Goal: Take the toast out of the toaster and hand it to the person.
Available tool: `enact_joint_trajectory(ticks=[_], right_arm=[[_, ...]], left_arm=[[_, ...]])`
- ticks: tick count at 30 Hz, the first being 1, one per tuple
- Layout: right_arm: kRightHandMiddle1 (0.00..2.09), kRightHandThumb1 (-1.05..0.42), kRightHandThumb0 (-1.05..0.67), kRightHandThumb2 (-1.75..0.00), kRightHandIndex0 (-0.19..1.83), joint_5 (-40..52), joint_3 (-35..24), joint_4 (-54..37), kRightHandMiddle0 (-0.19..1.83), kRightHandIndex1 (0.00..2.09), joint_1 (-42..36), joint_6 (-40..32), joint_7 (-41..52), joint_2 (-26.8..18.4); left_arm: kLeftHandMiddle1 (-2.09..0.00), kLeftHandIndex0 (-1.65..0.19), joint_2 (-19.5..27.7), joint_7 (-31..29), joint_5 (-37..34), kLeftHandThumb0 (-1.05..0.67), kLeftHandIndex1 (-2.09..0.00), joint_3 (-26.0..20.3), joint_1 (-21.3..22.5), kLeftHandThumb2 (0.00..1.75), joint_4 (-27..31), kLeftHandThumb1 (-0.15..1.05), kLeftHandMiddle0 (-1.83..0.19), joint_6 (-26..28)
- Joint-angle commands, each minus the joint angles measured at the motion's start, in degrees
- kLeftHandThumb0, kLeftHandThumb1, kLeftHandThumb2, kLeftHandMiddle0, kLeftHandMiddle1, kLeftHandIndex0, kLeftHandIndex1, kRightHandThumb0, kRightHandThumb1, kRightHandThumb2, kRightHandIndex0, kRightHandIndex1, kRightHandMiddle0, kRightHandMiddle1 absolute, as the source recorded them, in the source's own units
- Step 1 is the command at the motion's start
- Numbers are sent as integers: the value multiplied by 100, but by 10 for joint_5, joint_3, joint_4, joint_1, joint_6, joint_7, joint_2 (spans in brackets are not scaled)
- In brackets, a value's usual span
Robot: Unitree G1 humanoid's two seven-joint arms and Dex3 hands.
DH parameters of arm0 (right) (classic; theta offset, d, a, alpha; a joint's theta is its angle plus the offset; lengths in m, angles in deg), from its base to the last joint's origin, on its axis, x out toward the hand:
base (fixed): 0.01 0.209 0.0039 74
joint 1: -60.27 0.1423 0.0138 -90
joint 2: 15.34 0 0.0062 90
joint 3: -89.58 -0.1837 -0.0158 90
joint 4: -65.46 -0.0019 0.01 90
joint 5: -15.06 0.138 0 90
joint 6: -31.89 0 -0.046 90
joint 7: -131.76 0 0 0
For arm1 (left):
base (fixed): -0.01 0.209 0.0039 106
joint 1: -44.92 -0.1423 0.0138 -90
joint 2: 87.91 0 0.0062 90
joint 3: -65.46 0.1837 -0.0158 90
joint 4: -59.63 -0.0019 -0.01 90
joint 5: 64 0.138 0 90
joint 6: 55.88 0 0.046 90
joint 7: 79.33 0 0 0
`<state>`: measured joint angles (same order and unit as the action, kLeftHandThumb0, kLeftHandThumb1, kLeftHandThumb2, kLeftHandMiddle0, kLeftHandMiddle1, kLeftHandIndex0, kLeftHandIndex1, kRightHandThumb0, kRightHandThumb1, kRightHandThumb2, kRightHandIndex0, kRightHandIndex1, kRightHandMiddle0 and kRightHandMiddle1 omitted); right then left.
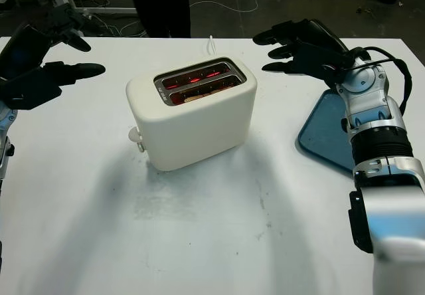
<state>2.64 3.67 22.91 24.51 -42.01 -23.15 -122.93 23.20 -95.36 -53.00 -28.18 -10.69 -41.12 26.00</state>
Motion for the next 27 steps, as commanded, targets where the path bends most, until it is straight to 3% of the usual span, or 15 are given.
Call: enact_joint_trajectory(ticks=[1, 27], right_arm=[[0, -89, -40, 0, 76, -4, 3, -7, 69, 0, 4, 2, -3, -4], [0, -90, -42, 0, 78, -5, 3, -1, 70, 0, 6, 8, 0, -4]], left_arm=[[-128, -21, 1, -1, 1, -77, -109, -4, -3, 0, 8, 88, -22, 4], [-125, -21, -1, 4, 0, -77, -105, -8, -14, 0, 19, 88, -21, 24]])
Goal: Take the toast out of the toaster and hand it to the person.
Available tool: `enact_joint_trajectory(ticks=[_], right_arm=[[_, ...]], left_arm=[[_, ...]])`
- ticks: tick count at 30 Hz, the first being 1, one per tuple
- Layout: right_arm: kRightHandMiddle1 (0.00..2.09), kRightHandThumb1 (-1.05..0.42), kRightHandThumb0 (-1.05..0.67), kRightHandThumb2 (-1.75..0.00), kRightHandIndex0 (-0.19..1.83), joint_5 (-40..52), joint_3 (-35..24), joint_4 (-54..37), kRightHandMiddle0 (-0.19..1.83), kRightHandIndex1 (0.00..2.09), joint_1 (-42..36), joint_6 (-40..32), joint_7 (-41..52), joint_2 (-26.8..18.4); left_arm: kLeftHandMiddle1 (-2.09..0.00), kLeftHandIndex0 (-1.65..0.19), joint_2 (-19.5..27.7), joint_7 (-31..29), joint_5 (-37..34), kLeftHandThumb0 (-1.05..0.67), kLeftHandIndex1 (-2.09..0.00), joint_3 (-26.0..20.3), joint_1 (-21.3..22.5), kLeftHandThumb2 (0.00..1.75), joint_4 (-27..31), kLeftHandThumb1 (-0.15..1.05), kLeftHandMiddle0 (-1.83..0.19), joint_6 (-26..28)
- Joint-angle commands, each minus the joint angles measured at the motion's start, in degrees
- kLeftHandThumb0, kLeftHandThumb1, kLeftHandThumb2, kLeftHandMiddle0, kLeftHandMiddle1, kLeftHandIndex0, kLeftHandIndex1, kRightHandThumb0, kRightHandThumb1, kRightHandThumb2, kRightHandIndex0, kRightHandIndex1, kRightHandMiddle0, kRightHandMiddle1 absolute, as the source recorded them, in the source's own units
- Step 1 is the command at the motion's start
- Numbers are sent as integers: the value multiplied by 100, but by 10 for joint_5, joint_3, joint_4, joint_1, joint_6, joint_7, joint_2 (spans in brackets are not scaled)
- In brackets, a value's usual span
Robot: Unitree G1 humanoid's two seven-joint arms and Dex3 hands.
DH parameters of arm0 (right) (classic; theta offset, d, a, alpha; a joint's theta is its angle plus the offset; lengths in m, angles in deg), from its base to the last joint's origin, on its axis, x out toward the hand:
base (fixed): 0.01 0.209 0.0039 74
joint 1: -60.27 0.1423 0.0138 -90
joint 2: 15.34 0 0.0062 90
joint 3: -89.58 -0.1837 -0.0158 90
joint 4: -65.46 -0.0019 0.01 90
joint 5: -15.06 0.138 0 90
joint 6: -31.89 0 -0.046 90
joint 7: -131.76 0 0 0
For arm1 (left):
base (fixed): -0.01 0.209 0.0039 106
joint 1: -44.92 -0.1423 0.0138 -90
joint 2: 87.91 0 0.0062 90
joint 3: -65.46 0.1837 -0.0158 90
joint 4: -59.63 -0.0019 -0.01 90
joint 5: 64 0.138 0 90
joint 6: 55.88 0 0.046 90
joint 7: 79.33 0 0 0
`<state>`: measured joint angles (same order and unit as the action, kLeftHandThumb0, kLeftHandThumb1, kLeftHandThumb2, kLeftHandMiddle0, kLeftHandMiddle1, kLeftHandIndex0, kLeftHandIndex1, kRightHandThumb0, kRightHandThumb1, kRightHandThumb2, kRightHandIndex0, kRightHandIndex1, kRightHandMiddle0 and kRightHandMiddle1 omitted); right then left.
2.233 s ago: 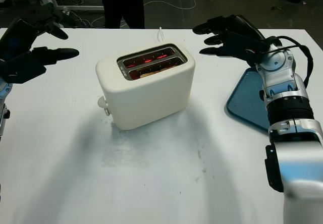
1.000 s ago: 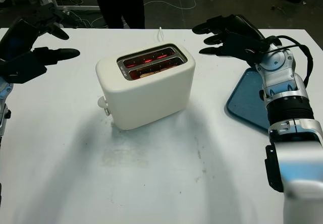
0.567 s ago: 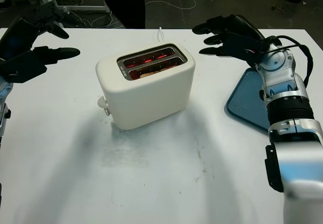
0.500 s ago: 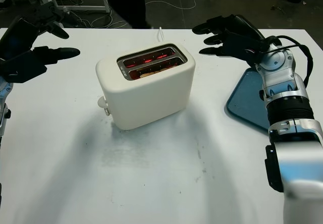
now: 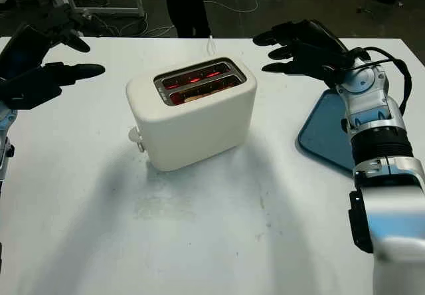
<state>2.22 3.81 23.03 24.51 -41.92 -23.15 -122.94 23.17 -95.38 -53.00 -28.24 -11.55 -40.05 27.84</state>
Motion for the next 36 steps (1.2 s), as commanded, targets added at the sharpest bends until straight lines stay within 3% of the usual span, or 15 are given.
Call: enact_joint_trajectory(ticks=[1, 36], right_arm=[[0, -90, -42, 0, 77, 0, 1, -2, 70, 0, 6, 6, 1, -4], [1, -89, -38, 0, 79, -6, 8, -3, 71, 1, 11, 6, -3, -10]], left_arm=[[-124, -21, -1, 5, 0, -78, -105, -8, -5, 0, 7, 88, -22, 5], [-128, -22, -11, 3, 3, -78, -107, -1, 6, 0, -16, 88, -21, -4]])
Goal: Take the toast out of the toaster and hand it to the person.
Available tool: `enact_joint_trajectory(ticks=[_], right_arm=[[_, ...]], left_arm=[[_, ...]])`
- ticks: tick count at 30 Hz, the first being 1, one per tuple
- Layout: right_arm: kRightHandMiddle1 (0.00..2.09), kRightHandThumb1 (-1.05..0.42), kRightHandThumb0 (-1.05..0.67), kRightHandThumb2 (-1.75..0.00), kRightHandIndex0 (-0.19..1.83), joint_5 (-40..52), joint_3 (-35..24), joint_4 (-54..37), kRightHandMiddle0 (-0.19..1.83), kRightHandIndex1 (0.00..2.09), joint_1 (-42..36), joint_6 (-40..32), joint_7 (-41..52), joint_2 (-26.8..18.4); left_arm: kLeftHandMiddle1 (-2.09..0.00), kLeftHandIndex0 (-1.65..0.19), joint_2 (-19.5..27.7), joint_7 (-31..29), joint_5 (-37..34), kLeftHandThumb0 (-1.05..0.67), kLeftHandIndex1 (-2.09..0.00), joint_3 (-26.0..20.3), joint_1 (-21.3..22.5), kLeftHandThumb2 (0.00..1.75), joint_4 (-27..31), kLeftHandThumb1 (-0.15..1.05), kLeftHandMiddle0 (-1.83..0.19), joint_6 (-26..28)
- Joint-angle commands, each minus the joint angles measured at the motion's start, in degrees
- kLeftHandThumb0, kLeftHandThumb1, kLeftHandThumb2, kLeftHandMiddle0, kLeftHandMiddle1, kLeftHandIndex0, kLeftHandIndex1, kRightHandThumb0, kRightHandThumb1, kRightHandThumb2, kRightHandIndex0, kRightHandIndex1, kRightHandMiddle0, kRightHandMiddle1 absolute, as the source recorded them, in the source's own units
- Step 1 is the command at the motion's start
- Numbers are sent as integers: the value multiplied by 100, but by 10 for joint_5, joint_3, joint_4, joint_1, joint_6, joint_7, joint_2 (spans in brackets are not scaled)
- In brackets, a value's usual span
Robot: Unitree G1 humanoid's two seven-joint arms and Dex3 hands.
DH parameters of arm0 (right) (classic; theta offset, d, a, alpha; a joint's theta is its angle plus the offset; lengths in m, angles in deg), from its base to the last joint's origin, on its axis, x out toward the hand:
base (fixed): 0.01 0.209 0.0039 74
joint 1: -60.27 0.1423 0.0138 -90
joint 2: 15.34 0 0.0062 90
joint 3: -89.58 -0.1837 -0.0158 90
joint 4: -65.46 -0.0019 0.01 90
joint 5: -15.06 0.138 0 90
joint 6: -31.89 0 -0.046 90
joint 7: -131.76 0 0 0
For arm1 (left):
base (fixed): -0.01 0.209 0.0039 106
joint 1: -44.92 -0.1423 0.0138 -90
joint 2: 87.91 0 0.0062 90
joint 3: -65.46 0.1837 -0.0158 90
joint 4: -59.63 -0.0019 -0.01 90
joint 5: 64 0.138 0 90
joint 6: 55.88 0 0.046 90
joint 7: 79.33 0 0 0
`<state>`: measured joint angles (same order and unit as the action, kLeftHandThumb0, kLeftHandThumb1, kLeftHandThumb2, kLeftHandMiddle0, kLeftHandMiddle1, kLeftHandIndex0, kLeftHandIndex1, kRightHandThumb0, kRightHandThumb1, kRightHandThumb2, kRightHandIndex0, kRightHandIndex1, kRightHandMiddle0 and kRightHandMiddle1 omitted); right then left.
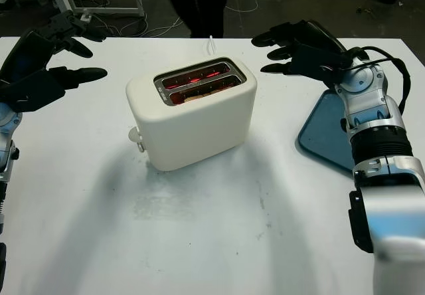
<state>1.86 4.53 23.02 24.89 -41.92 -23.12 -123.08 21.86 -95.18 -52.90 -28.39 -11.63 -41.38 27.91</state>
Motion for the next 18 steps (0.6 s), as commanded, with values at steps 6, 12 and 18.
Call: enact_joint_trajectory(ticks=[6, 12, 18], right_arm=[[0, -89, -37, 0, 77, 2, -2, -3, 70, 0, 8, 2, 0, -4], [0, -89, -37, 0, 77, -3, 0, -3, 70, 0, 6, 6, -3, -7], [0, -89, -39, 0, 77, -1, -1, -3, 70, 0, 7, 2, -2, -5]], left_arm=[[-128, -22, 4, 1, 4, -79, -107, 1, 6, 0, -2, 88, -22, -6], [-128, -22, 6, 0, 4, -78, -107, -1, 4, 0, -1, 88, -22, -6], [-128, -22, 5, 0, 2, -79, -107, -1, 6, 0, -4, 88, -23, -8]])
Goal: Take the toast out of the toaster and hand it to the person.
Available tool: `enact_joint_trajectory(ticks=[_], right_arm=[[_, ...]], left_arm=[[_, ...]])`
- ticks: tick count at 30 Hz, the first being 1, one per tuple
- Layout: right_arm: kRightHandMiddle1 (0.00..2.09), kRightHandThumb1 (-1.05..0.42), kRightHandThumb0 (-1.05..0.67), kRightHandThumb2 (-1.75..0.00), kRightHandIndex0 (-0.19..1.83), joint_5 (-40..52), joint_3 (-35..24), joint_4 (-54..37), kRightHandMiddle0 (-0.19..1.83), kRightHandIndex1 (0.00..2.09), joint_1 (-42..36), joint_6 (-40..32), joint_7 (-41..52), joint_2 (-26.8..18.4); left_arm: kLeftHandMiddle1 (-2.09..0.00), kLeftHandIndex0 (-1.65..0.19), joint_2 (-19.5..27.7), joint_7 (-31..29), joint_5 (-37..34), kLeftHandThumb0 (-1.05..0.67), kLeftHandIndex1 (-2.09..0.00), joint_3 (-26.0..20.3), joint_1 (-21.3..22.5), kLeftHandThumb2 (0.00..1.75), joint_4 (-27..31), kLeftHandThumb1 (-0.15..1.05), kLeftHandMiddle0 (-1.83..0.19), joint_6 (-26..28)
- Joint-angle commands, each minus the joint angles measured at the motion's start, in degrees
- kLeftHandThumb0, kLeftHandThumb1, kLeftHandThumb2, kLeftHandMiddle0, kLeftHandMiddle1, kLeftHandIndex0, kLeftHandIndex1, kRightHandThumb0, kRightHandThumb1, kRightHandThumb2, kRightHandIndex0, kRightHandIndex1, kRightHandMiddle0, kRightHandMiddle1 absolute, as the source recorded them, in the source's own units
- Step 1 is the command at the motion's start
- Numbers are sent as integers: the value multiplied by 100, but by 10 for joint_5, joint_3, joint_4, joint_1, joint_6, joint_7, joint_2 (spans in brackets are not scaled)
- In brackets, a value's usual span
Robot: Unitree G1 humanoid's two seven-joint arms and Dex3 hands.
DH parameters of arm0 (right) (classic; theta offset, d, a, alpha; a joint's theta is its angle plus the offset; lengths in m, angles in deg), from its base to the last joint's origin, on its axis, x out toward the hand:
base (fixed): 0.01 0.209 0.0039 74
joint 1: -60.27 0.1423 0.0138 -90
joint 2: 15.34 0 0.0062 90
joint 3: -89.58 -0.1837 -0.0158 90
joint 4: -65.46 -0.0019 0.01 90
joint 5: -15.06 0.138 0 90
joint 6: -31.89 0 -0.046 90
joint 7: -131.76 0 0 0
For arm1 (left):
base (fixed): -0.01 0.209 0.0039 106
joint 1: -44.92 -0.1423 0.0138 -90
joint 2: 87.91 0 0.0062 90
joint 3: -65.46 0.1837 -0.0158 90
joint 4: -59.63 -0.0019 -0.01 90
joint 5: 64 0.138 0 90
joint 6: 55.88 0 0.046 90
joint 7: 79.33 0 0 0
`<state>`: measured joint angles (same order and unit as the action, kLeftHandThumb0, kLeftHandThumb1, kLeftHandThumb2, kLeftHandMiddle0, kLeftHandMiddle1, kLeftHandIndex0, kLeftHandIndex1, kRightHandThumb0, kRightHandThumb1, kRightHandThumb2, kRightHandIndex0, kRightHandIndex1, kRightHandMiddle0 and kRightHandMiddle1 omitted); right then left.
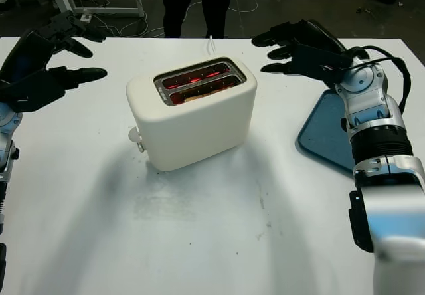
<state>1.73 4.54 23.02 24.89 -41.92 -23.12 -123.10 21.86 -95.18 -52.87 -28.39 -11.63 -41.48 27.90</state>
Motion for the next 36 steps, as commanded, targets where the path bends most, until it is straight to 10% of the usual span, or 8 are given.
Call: enact_joint_trajectory(ticks=[1, 36], right_arm=[[0, -89, -39, 0, 77, 1, -2, -3, 70, 0, 7, 4, -1, -5], [1, -89, -41, 0, 77, 5, -2, 4, 70, 1, 6, 11, 3, -5]], left_arm=[[-128, -22, 5, -1, 1, -79, -107, -1, 6, 0, -4, 88, -23, -8], [-126, -21, 6, -2, -1, -77, -105, -5, 0, 0, -2, 88, -23, -9]])
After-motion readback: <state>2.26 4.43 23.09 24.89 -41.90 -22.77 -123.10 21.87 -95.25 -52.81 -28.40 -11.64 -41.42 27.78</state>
